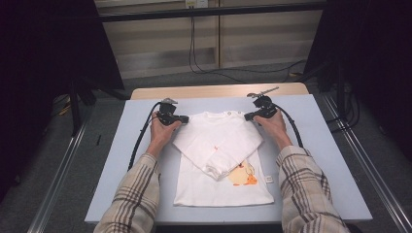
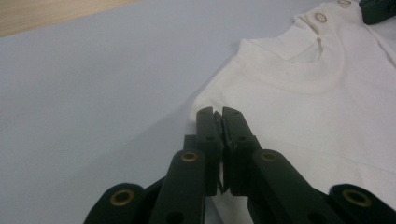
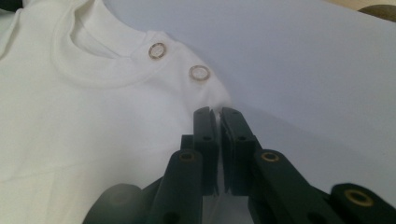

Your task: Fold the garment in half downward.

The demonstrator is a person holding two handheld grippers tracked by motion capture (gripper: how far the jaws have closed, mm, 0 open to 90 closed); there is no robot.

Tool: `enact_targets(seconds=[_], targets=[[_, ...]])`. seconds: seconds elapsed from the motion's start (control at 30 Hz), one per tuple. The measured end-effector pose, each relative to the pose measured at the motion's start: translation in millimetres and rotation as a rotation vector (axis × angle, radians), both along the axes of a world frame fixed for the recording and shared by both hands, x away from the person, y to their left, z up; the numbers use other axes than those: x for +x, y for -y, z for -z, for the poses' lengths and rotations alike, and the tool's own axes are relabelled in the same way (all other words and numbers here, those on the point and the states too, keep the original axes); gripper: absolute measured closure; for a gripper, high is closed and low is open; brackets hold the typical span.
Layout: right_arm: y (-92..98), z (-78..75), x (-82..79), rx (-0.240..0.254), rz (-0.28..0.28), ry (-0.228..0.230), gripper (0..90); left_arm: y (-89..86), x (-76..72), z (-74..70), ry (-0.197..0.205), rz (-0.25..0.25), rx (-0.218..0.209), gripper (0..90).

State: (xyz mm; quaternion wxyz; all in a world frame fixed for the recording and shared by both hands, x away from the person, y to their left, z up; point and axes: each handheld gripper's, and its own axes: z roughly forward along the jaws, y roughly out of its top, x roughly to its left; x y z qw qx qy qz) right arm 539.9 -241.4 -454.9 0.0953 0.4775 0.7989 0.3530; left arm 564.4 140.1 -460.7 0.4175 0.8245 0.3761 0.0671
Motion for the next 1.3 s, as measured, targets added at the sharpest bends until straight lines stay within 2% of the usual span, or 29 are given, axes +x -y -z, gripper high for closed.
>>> enact_targets(seconds=[0.07, 0.17, 0.27, 0.43, 0.6, 0.77, 0.83, 1.0, 1.3], targets=[[1.1, 0.5, 0.1, 0.015, 0.009, -0.006, 86.0, -1.2, 0.3, -2.1, -0.007, 0.009, -0.001, 86.8], [1.7, 0.3, 0.1, 0.021, 0.014, -0.008, 86.2, -0.8, -2.1, -5.5, -0.001, -0.008, -0.017, 86.8], [3.0, 0.4, 0.0, 0.032, 0.017, -0.011, 86.3, 0.3, -4.2, -9.7, 0.012, -0.006, -0.012, 86.8], [4.8, -1.3, -1.0, 0.049, 0.027, -0.014, 86.3, -2.7, -5.0, -13.8, 0.016, -0.008, -0.038, 86.8], [9.3, -5.2, -1.9, 0.105, 0.034, -0.003, 86.4, -4.5, -6.5, -16.9, 0.024, -0.006, -0.057, 86.9], [11.8, -10.7, -3.9, 0.135, 0.032, 0.009, 86.4, -6.8, -9.8, -22.5, 0.046, -0.003, -0.081, 86.9], [12.5, -12.6, -4.4, 0.150, 0.033, 0.013, 86.5, -9.1, -10.4, -24.4, 0.042, -0.003, -0.102, 86.9], [15.9, -19.3, -6.6, 0.172, 0.030, 0.025, 86.5, -10.7, -14.1, -29.0, 0.057, 0.006, -0.100, 86.9], [16.1, -29.7, -12.3, 0.203, 0.032, 0.052, 86.7, -15.8, -19.8, -36.8, 0.073, 0.007, -0.133, 86.9]])
